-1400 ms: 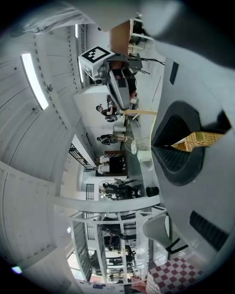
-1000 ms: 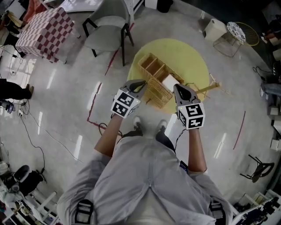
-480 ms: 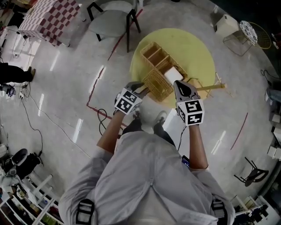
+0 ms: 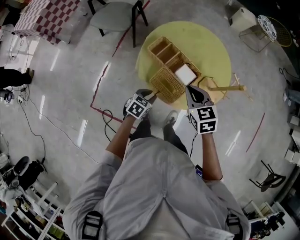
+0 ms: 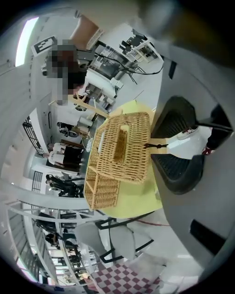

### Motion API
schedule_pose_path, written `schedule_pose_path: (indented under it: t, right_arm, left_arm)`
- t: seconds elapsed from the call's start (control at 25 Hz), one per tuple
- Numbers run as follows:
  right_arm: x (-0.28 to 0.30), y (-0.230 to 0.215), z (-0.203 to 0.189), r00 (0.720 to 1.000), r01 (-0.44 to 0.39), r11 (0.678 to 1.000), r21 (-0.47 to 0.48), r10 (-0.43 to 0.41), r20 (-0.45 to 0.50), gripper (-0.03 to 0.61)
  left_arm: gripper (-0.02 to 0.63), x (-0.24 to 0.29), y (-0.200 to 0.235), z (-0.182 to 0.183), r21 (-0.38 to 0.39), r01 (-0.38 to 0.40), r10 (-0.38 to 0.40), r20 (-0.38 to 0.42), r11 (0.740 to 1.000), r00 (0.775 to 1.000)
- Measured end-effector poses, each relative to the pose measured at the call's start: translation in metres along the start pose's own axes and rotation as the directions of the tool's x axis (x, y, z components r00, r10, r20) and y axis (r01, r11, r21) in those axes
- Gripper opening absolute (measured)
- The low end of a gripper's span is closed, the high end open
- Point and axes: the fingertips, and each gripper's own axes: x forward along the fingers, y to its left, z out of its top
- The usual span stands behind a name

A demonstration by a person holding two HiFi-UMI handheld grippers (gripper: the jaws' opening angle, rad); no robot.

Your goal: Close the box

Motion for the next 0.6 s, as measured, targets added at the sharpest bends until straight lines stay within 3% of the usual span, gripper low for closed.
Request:
schedule_pose_path:
  t: [0.36,0.6]
  right_arm:
    - [-0.006,0.0,-0.021,0.999,0.029,0.999,0.025,-0.028,-0.04,0.023]
    - [-0.014,-0.002,-0.035,0.997,0.046,0.998,0.036,-0.044,-0.06,0.023]
  left_arm:
    - [0.114,0.032,-0.005,-0.021,0.01,0.027,-0.026,-0.048,1.0,0.999]
    - [0.059,0.038,-0.005,-0.023,-0.023,0.017,-0.018,-0.041,1.0,0.999]
